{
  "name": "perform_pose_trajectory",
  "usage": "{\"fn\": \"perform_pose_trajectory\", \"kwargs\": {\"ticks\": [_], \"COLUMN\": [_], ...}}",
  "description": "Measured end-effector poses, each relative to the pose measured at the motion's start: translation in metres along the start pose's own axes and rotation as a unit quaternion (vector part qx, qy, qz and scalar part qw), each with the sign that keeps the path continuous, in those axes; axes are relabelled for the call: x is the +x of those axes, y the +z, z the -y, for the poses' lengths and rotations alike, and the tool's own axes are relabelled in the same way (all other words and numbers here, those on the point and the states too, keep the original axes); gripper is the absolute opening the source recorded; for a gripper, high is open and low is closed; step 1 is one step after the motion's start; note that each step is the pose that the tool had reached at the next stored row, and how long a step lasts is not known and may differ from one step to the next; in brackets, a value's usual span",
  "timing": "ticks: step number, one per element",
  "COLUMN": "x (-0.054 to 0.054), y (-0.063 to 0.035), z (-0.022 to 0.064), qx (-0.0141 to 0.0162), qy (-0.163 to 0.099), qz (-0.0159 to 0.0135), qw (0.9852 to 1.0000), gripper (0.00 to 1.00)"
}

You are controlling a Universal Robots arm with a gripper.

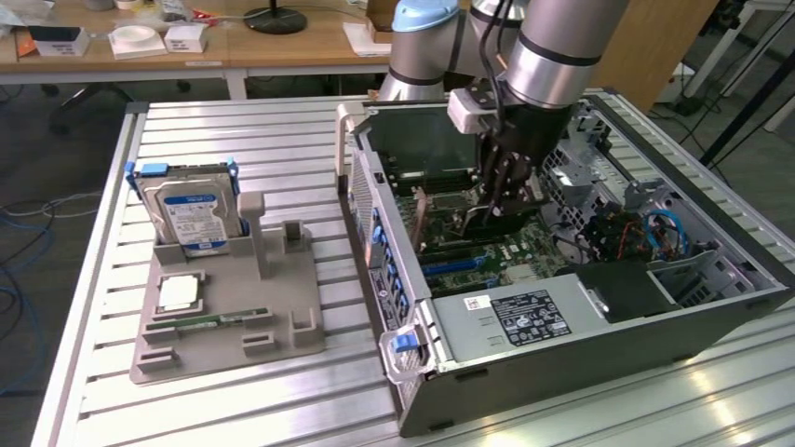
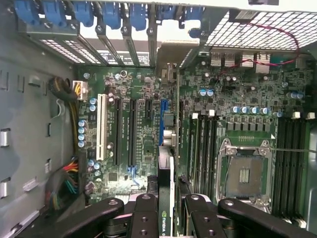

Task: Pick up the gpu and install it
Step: 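Insert the gpu into the slot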

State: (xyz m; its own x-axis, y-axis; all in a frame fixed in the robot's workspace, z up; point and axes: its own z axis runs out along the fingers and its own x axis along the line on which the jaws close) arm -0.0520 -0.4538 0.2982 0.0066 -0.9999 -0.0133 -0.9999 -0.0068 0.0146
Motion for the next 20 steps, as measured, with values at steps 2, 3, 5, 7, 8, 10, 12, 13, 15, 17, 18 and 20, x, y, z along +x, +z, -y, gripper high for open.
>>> {"fn": "perform_pose_trajectory", "kwargs": {"ticks": [2, 3, 5, 7, 8, 10, 12, 13, 15, 17, 18, 20], "x": [0.000, 0.000, 0.000, 0.000, 0.000, 0.000, 0.000, 0.000, 0.000, 0.000, 0.000, 0.000], "y": [0.0037, 0.0054, 0.0091, 0.0126, 0.0133, 0.0133, 0.0134, 0.0134, 0.0141, 0.0152, 0.0162, 0.0178], "z": [-0.0008, -0.0011, -0.0017, -0.0019, -0.0019, -0.0020, -0.0020, -0.0020, -0.0020, -0.0020, -0.0020, -0.0019], "qx": [0.0002, 0.0003, 0.0006, 0.0008, 0.0009, 0.0009, 0.0009, 0.0009, 0.0010, 0.0009, 0.0010, 0.0009], "qy": [0.000, 0.000, 0.000, 0.000, 0.000, 0.000, 0.000, 0.000, 0.000, 0.000, 0.000, 0.000], "qz": [0.0000, 0.0000, 0.0000, 0.0000, 0.0000, -0.0001, -0.0001, 0.0000, 0.0002, 0.0000, 0.0000, 0.0000], "qw": [1.0000, 1.0000, 1.0000, 1.0000, 1.0000, 1.0000, 1.0000, 1.0000, 1.0000, 1.0000, 1.0000, 1.0000], "gripper": [0.26, 0.26, 0.26, 0.26, 0.26, 0.26, 0.26, 0.26, 0.26, 0.26, 0.26, 0.26]}}
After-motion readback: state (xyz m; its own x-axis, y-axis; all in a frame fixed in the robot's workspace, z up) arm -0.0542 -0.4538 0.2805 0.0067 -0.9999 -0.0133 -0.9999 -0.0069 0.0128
